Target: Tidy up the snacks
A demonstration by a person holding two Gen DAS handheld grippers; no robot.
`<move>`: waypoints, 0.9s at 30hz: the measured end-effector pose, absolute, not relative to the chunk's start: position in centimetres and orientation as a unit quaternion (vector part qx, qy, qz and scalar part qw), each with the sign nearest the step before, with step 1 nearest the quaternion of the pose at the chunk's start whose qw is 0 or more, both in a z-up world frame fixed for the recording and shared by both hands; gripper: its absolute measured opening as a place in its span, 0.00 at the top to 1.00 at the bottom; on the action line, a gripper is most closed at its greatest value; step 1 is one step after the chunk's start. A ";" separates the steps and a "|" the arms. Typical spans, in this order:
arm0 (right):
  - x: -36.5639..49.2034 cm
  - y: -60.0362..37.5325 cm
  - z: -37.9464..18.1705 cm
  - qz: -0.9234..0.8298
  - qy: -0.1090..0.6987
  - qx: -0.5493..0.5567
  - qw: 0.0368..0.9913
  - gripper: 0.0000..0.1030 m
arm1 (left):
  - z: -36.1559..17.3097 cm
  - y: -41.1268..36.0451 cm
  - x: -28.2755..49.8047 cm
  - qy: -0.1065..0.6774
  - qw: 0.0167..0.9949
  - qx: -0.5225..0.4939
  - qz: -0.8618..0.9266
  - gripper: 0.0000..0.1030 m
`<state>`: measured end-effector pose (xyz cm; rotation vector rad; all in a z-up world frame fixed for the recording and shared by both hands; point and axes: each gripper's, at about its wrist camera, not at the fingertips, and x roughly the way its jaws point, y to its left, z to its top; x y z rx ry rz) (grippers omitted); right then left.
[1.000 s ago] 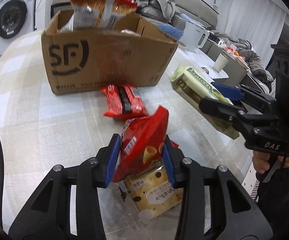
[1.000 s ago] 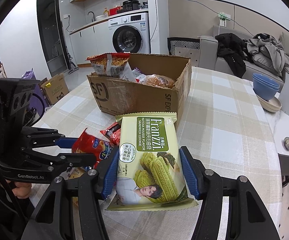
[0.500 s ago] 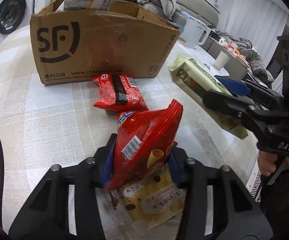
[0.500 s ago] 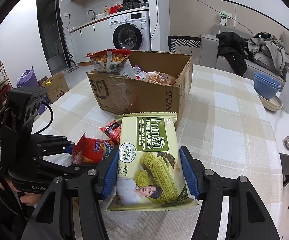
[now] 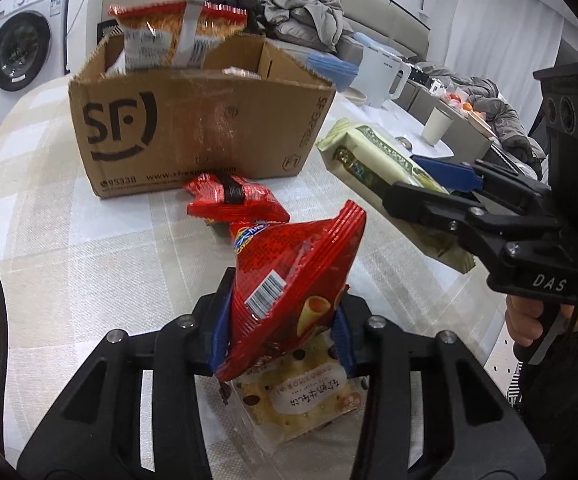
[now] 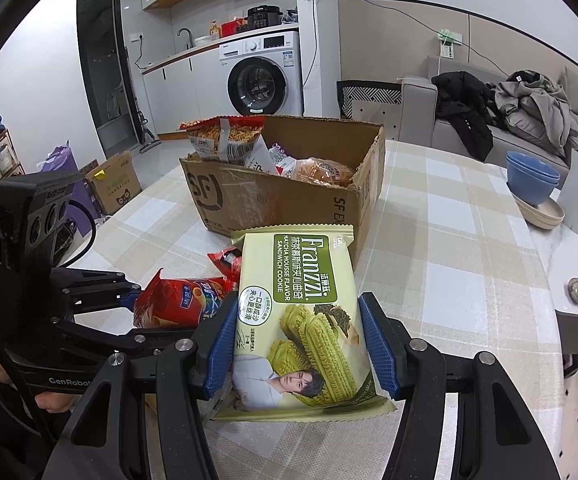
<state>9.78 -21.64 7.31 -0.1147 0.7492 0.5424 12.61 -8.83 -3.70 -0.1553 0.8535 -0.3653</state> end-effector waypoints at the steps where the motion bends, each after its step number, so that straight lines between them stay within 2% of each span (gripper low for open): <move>1: 9.6 -21.7 7.4 0.263 0.358 -0.054 0.894 0.42 | -3.6 -8.3 12.3 0.408 0.893 -0.075 -0.175 0.62; 27: 8.4 -22.0 10.0 0.267 0.315 -0.028 0.910 0.42 | 4.0 -2.2 9.6 0.332 0.927 -0.110 -0.135 0.62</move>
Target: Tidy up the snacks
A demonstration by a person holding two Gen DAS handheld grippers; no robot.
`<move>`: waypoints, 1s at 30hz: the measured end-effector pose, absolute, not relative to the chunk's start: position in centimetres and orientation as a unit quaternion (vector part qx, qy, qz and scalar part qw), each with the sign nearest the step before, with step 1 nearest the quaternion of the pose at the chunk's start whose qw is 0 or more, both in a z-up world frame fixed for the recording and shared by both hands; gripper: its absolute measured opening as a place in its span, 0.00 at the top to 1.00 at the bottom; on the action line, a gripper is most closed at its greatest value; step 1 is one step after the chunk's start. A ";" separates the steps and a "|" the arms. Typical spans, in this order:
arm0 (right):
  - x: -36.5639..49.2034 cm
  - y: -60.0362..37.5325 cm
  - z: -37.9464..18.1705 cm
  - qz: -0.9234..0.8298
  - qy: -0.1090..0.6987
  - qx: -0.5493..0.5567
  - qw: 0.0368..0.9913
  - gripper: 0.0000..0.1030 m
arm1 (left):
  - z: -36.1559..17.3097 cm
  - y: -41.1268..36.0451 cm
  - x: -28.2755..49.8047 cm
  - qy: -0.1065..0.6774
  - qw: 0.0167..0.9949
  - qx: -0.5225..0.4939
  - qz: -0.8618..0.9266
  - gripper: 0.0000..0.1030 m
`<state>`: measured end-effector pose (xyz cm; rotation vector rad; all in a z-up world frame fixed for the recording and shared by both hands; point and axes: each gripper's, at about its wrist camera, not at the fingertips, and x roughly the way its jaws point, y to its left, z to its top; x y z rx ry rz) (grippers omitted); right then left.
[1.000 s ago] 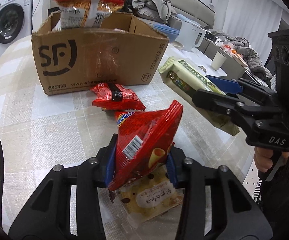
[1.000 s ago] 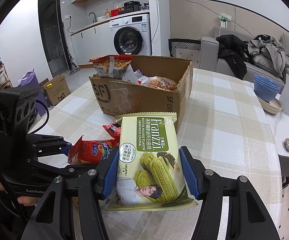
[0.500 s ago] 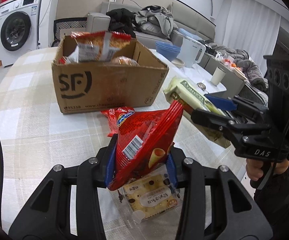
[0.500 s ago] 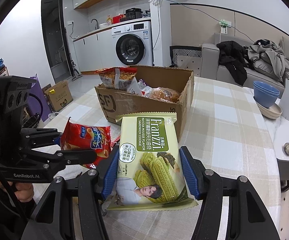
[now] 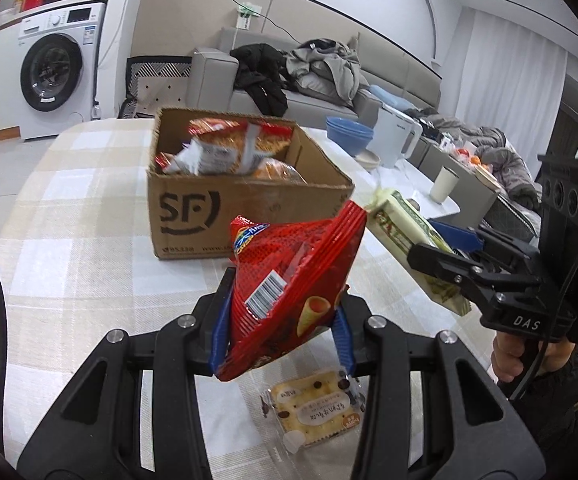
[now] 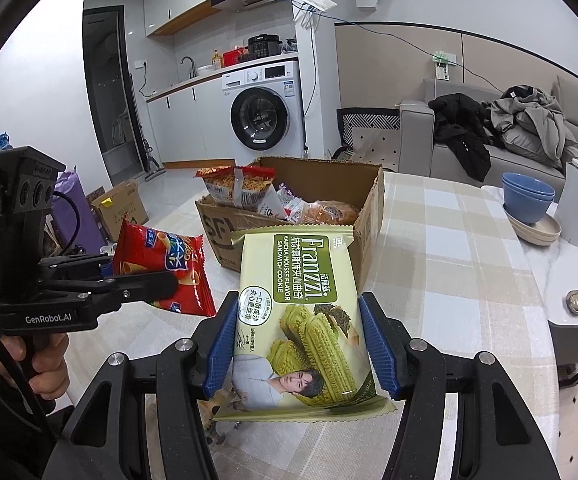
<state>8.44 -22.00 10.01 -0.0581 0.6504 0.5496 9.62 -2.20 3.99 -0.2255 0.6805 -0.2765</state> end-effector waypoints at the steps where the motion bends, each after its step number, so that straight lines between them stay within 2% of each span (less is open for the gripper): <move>1: 8.5 -22.0 10.1 0.266 0.314 -0.026 0.911 0.42 | 4.2 -1.8 9.7 0.330 0.928 -0.112 -0.132 0.62; 12: 9.7 -22.3 11.2 0.252 0.304 0.003 0.919 0.42 | 6.9 1.4 11.0 0.311 0.936 -0.127 -0.103 0.62; 15: 10.2 -22.1 11.5 0.253 0.297 0.005 0.921 0.52 | 7.4 2.1 11.7 0.311 0.938 -0.124 -0.095 0.62; 18: 11.1 -21.3 10.8 0.243 0.303 -0.019 0.921 0.70 | 7.4 2.9 13.0 0.318 0.934 -0.135 -0.093 0.62; 20: 11.9 -21.4 9.6 0.232 0.338 -0.019 0.912 0.70 | 7.2 3.2 13.6 0.320 0.932 -0.139 -0.094 0.62; 24: 11.5 -21.8 9.3 0.247 0.340 -0.023 0.907 0.67 | 6.7 3.5 14.7 0.325 0.931 -0.137 -0.091 0.62; 29: 10.7 -21.2 8.7 0.270 0.352 -0.010 0.896 0.55 | 6.5 3.5 14.7 0.322 0.932 -0.139 -0.093 0.62; 30: 10.5 -21.0 8.4 0.274 0.354 -0.008 0.894 0.50 | 6.5 3.4 14.6 0.321 0.932 -0.138 -0.093 0.62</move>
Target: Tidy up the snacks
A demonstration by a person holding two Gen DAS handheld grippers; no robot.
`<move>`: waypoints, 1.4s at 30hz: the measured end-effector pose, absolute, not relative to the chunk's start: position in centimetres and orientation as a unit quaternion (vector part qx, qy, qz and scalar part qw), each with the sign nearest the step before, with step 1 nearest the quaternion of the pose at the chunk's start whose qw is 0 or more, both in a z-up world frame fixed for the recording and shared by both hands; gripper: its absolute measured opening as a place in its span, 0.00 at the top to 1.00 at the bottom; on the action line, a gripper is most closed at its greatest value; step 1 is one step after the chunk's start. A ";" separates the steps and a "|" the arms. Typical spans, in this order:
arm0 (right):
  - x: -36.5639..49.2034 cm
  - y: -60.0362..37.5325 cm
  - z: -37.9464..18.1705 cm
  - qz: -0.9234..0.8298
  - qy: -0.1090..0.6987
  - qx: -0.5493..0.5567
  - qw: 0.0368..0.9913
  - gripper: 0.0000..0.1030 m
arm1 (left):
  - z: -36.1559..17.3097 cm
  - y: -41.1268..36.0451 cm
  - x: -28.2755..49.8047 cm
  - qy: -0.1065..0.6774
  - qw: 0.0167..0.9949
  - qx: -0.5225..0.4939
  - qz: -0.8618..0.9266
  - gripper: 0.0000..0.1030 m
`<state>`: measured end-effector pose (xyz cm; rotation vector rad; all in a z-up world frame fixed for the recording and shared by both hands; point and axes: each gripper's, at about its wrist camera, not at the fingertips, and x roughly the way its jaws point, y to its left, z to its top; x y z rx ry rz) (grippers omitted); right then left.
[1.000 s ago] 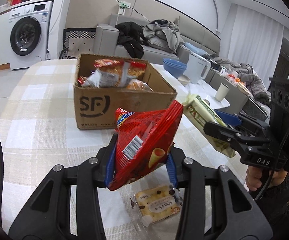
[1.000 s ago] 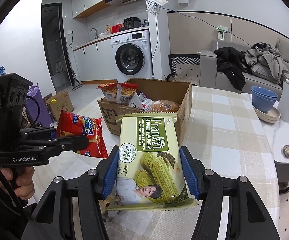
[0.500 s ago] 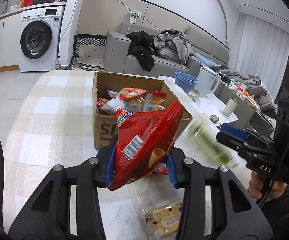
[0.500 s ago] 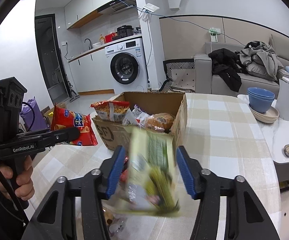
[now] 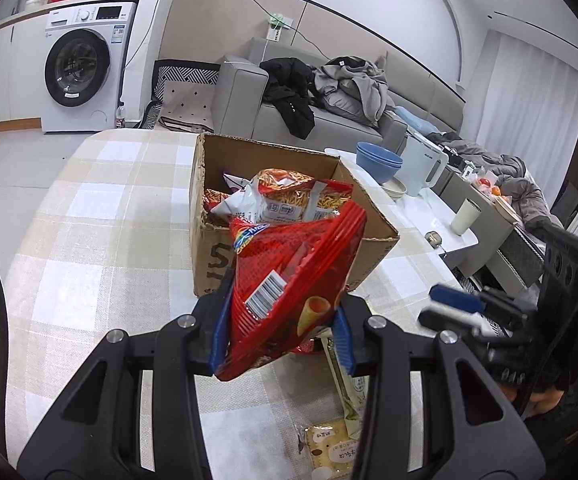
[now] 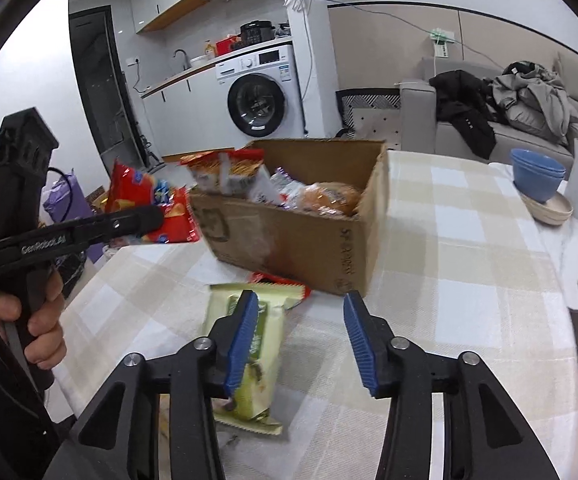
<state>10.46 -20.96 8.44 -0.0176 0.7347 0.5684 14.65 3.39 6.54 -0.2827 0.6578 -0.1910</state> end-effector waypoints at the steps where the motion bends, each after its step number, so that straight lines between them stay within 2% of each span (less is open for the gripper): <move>1: 10.1 -20.5 8.2 0.282 0.358 -0.010 0.890 0.45 | 6.6 3.4 14.6 0.321 0.932 -0.137 -0.094 0.62; 2: 9.9 -20.2 8.0 0.286 0.360 -0.012 0.888 0.40 | 6.6 3.1 14.5 0.321 0.932 -0.137 -0.094 0.62; 3: 9.6 -19.8 7.7 0.290 0.362 -0.013 0.886 0.30 | 6.6 2.9 14.5 0.321 0.933 -0.137 -0.095 0.62; 4: 9.4 -19.4 7.4 0.295 0.364 -0.014 0.883 0.24 | 6.5 2.7 14.4 0.320 0.933 -0.136 -0.096 0.62; 5: 9.3 -18.9 7.1 0.299 0.368 -0.018 0.880 0.23 | 6.5 2.7 14.4 0.321 0.933 -0.135 -0.097 0.62; 14: 9.3 -15.1 3.5 0.297 0.410 -0.056 0.861 0.25 | 6.5 1.9 14.1 0.321 0.933 -0.132 -0.098 0.62; 16: 9.3 -14.6 2.9 0.291 0.413 -0.068 0.860 0.37 | 6.5 1.9 14.1 0.322 0.932 -0.133 -0.098 0.62; 19: 9.4 -14.5 2.8 0.289 0.410 -0.065 0.863 0.42 | 6.5 1.8 14.1 0.322 0.932 -0.133 -0.097 0.62; 42: 9.7 -19.1 10.9 0.284 0.301 0.005 0.910 0.42 | 7.3 2.9 14.4 0.307 0.938 -0.134 -0.084 0.62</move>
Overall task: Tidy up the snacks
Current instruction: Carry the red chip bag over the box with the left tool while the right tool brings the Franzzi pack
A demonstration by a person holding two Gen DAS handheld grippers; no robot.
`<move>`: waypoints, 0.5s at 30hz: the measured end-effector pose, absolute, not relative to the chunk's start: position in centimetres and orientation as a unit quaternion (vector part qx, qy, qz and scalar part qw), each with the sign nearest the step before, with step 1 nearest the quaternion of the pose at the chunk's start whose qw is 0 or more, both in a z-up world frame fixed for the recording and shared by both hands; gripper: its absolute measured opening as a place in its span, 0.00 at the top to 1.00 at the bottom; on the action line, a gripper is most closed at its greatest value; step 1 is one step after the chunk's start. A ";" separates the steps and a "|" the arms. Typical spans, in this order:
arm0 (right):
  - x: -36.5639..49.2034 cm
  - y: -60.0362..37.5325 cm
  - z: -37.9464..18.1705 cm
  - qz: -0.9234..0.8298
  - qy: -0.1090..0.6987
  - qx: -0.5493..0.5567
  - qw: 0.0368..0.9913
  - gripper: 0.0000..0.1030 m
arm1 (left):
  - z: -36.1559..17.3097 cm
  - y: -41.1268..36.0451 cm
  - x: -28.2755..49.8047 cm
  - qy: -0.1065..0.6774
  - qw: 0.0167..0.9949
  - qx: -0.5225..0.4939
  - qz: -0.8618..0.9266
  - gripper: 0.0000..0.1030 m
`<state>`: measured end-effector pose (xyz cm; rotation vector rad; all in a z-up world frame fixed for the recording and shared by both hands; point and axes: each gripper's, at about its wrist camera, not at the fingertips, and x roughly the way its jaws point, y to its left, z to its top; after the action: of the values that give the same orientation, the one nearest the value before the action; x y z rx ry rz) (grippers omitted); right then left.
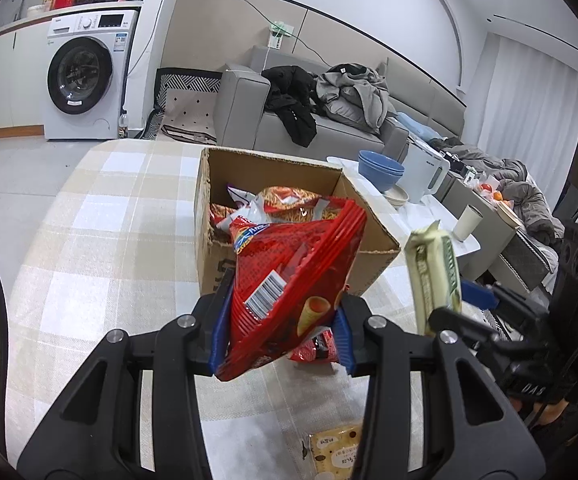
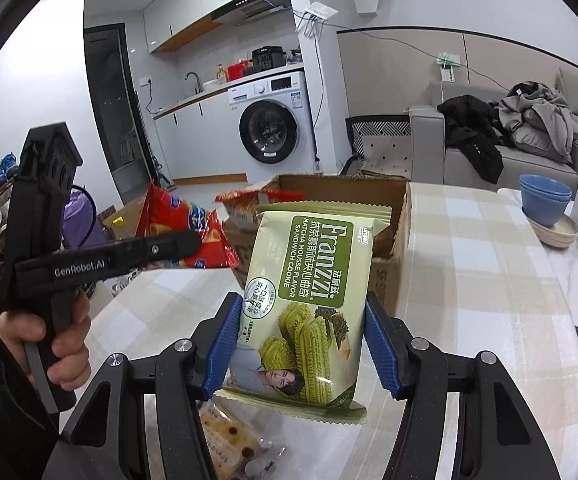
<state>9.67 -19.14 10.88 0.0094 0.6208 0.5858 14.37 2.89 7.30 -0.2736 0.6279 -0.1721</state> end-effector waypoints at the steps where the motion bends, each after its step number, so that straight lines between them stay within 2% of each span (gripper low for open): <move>1: 9.8 -19.2 11.2 0.285 0.299 0.005 0.911 0.42 | 7.4 2.9 14.4 0.307 0.939 -0.133 -0.083 0.62; 15: 12.9 -19.0 12.1 0.271 0.295 0.009 0.916 0.42 | 9.0 3.0 16.8 0.301 0.941 -0.133 -0.083 0.62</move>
<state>12.88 -19.04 12.07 0.0185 0.6068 0.5573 16.80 2.98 8.95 -0.2723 0.6140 -0.1695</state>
